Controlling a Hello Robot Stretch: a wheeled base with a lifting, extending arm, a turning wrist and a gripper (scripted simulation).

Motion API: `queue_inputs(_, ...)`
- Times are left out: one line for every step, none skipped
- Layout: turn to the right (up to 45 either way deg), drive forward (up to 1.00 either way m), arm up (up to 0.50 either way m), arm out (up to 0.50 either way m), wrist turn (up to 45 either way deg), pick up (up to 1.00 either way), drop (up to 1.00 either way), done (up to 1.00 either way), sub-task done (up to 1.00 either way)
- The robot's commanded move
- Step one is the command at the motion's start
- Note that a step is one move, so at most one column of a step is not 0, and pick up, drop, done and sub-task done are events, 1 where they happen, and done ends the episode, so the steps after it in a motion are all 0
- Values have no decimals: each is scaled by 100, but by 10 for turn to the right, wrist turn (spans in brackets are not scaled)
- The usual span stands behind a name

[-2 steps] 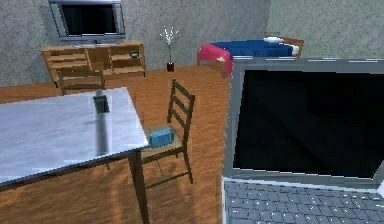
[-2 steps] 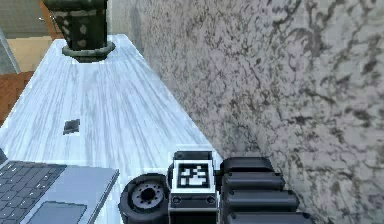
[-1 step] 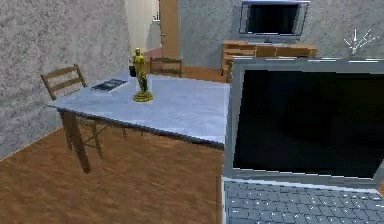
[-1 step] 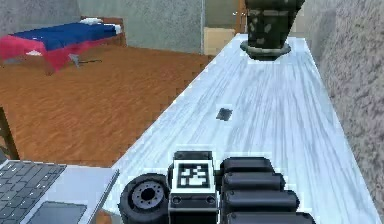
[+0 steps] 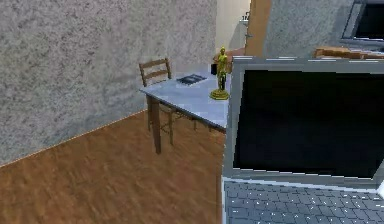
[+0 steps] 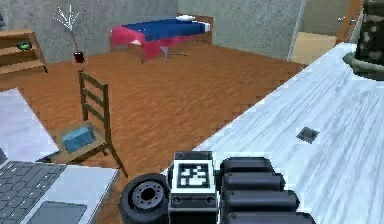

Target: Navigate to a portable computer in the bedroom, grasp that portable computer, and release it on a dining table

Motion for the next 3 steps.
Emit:
queue_inputs(-30, 0, 0, 0, 0, 0, 0, 0, 0)
queue_inputs(0, 100, 0, 0, 0, 0, 0, 0, 0)
queue_inputs(150, 0, 0, 0, 0, 0, 0, 0, 0)
